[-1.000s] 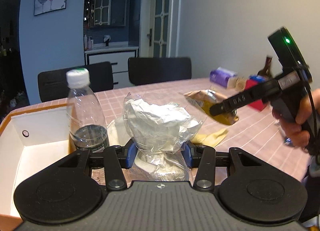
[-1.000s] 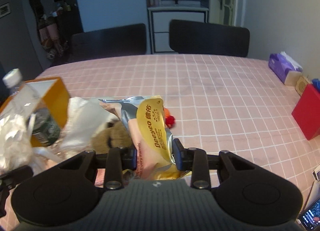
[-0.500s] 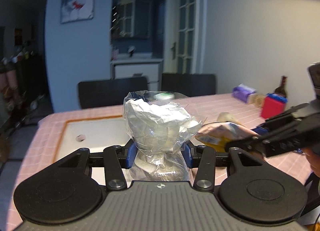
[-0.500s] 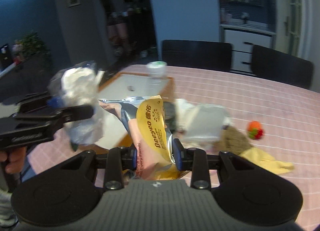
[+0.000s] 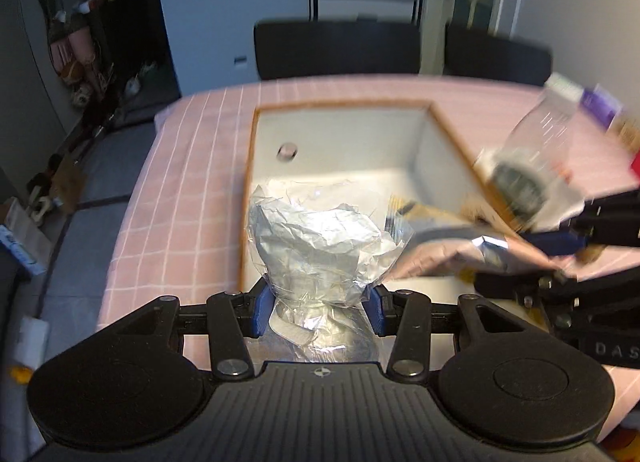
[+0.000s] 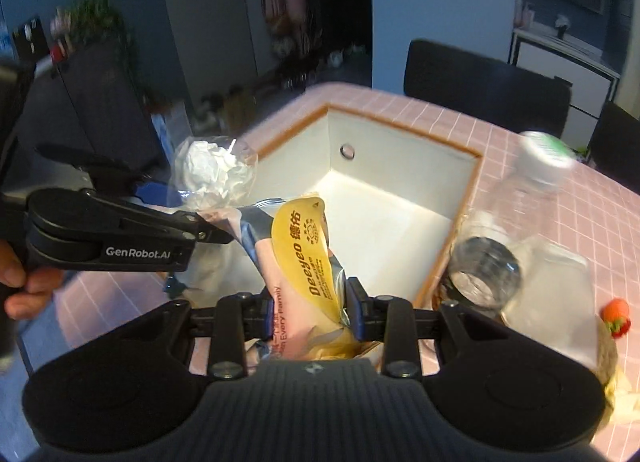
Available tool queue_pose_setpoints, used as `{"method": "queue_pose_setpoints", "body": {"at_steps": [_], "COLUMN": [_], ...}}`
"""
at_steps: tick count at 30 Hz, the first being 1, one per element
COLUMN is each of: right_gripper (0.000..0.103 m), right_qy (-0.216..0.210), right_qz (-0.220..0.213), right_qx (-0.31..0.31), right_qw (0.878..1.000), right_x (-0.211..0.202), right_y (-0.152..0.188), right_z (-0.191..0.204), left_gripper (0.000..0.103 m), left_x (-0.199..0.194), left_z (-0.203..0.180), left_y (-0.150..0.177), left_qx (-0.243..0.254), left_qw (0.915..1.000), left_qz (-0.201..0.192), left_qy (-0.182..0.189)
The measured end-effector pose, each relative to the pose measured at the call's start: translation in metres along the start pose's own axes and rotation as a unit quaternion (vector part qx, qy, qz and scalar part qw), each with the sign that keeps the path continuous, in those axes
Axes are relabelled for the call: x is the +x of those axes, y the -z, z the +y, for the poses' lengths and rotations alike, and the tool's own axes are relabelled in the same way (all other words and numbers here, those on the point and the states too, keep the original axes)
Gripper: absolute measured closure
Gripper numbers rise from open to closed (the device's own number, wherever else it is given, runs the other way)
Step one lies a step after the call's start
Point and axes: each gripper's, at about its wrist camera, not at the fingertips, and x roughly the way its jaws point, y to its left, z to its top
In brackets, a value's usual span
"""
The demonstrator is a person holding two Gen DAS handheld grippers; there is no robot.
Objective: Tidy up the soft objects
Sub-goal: 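Carry the bag and packet into the orange box and open both tools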
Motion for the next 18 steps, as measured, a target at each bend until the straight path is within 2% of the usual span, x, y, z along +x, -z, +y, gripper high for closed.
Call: {"method": "queue_pose_setpoints", "body": {"at_steps": [5, 7, 10, 13, 16, 18], "right_gripper": [0.070, 0.070, 0.071, 0.072, 0.074, 0.073], "right_qy": [0.000, -0.001, 0.005, 0.031, 0.024, 0.017], "right_qz": [0.037, 0.049, 0.071, 0.069, 0.078, 0.079], "right_qx": [-0.004, -0.006, -0.019, -0.066, -0.088, -0.093], "right_qw": [0.999, 0.999, 0.997, 0.995, 0.993, 0.992], "right_x": [0.039, 0.052, 0.073, 0.078, 0.083, 0.084], "right_y": [-0.009, -0.011, -0.012, -0.008, -0.008, -0.009], "right_z": [0.000, -0.004, -0.005, 0.003, 0.006, 0.007], "left_gripper": [0.050, 0.050, 0.050, 0.049, 0.043, 0.043], "left_x": [0.018, 0.027, 0.039, 0.046, 0.049, 0.047], "left_z": [0.006, 0.010, 0.002, -0.007, -0.012, -0.015], "left_y": [-0.004, -0.004, -0.004, -0.003, -0.002, 0.000], "left_qx": [0.009, 0.006, 0.029, 0.058, 0.070, 0.072], "left_qw": [0.9987, 0.9980, 0.9958, 0.9933, 0.9911, 0.9907], "left_qz": [0.048, 0.063, 0.086, 0.098, 0.112, 0.113], "left_qy": [-0.013, -0.007, -0.015, -0.023, -0.016, -0.020]}}
